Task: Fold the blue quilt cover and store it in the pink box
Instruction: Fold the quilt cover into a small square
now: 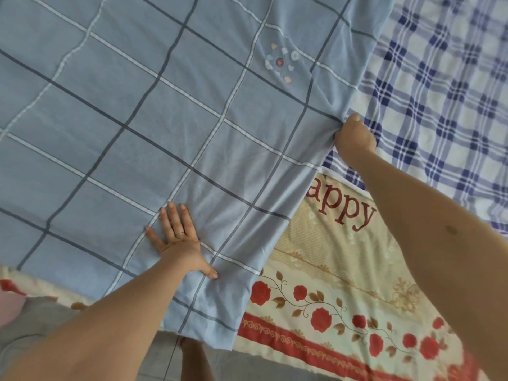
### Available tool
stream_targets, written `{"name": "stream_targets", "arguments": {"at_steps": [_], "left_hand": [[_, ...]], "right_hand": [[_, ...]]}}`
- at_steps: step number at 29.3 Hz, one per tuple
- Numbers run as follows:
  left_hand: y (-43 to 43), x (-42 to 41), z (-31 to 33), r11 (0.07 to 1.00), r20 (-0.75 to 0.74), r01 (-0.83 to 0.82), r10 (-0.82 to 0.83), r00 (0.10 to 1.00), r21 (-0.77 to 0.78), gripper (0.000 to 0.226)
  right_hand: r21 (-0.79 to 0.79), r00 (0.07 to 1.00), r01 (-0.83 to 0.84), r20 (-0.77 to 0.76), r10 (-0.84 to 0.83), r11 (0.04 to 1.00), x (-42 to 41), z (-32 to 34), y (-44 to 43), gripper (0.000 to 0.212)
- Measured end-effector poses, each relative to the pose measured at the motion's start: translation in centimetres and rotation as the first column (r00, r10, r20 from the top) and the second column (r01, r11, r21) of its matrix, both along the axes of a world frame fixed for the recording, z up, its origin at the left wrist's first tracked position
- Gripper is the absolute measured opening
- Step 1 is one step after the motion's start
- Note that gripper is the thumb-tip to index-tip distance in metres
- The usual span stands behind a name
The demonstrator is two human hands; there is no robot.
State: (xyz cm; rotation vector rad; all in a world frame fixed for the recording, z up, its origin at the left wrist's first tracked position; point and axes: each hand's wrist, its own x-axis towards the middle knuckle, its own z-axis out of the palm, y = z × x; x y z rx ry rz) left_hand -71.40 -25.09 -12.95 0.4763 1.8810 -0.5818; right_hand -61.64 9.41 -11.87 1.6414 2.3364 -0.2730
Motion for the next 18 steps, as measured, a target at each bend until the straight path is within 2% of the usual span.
{"name": "stream_targets", "arguments": {"at_steps": [2,4,5,6,7,8,9,10,12,14,15,16,18], "left_hand": [[0.0,0.1,-0.1,1.000,0.001,-0.005,0.005,1.000,-0.002,0.171],[0.0,0.1,-0.1,1.000,0.005,-0.002,0.002,1.000,0.003,0.171],[-0.1,0.1,-0.1,1.000,0.005,-0.010,0.010,1.000,0.003,0.171],[0.0,0.1,0.1,1.000,0.006,-0.019,0.019,1.000,0.002,0.171],[0.0,0.1,0.1,1.000,0.004,-0.019,0.019,1.000,0.002,0.171],[-0.1,0.2,0.2,1.000,0.002,-0.014,0.014,1.000,0.004,0.171],[0.0,0.2,0.2,1.000,0.005,-0.018,0.018,1.000,0.007,0.171],[0.0,0.2,0.3,1.000,0.006,-0.015,0.015,1.000,0.014,0.171],[0.0,0.1,0.3,1.000,0.005,-0.021,0.021,1.000,0.023,0.172],[0.2,0.0,0.1,0.999,0.007,-0.017,0.017,1.000,0.032,0.172],[-0.1,0.0,0.0,0.999,0.013,-0.017,0.017,1.000,0.029,0.172],[0.0,0.0,0.1,0.999,0.015,-0.020,0.019,1.000,0.036,0.172],[0.3,-0.1,0.0,0.999,0.005,-0.016,0.016,1.000,0.041,0.172]], "right_hand": [[-0.082,0.990,0.087,-0.099,-0.095,0.993,0.1,0.5,-0.5,0.041],[-0.201,0.913,0.245,-0.282,-0.296,0.948,0.2,0.3,-1.2,0.035],[-0.292,0.809,0.353,-0.382,-0.447,0.889,0.0,0.0,-1.9,0.031],[-0.404,0.647,0.465,-0.453,-0.614,0.788,0.0,0.0,-2.8,0.029],[-0.525,0.467,0.534,-0.470,-0.749,0.663,0.0,-0.1,-3.9,0.033],[-0.617,0.354,0.545,-0.443,-0.823,0.567,0.0,0.1,-5.4,0.041],[-0.658,0.351,0.530,-0.405,-0.844,0.536,0.1,0.1,-6.9,0.049],[-0.680,0.390,0.506,-0.367,-0.844,0.530,0.2,-0.1,-8.5,0.052],[-0.718,0.480,0.453,-0.304,-0.823,0.529,0.7,-0.9,-11.0,0.043],[-0.730,0.503,0.437,-0.286,-0.816,0.526,1.6,-1.3,-12.1,0.030],[-0.723,0.467,0.458,-0.300,-0.832,0.518,2.6,-1.6,-12.7,0.024],[-0.706,0.391,0.497,-0.337,-0.857,0.504,3.7,-1.9,-12.6,0.017],[-0.671,0.124,0.605,-0.452,-0.883,0.428,5.7,-1.7,-12.9,0.016]]}}
